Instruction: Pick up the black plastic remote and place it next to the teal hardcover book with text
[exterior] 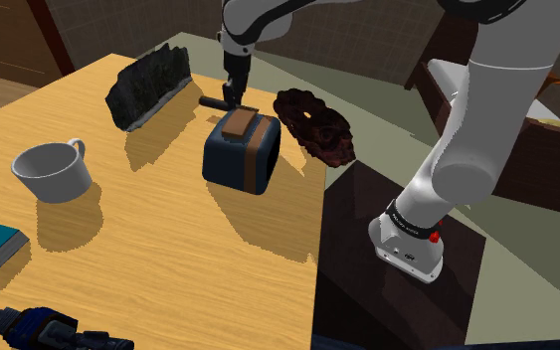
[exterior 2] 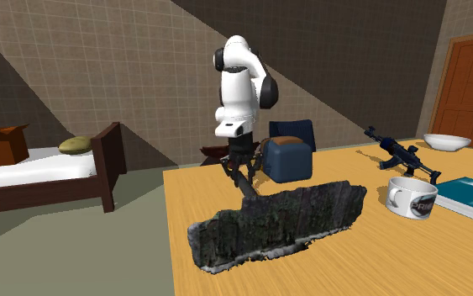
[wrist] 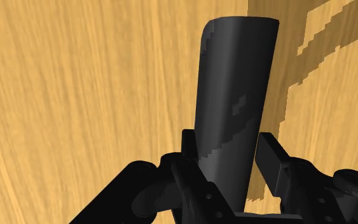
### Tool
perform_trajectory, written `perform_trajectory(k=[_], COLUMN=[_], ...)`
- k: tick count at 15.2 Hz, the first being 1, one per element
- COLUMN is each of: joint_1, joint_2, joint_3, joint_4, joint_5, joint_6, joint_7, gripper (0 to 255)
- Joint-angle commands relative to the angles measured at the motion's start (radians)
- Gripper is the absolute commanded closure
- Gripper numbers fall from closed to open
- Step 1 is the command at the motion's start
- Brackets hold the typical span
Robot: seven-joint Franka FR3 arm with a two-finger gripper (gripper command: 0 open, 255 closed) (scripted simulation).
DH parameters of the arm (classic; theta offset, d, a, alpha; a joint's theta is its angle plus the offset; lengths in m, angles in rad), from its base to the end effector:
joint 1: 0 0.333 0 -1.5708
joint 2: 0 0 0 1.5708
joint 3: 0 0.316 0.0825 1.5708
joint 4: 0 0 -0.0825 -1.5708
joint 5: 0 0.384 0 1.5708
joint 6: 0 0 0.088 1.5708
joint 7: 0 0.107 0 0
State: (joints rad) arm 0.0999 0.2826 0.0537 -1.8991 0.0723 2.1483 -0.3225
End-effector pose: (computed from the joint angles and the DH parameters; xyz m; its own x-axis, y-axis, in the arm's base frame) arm 0.6062 0.0953 0.3513 0.9072 0.4206 -0.0095 0.4185 -0.9046 -0.0813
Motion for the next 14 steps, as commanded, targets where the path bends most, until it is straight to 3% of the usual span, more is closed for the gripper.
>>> perform_trajectory(k=[1, 12, 14], joint_1=[0.0, -0.001, 0.025], joint_2=[-0.011, -0.065, -0.079], joint_3=[0.0, 0.0, 0.017], joint_4=[0.015, 0.089, 0.068], joint_5=[0.0, -0.002, -0.003], joint_6=[-0.025, -0.154, -0.144], joint_7=[0.002, 0.01, 0.053], gripper=[255, 255, 255])
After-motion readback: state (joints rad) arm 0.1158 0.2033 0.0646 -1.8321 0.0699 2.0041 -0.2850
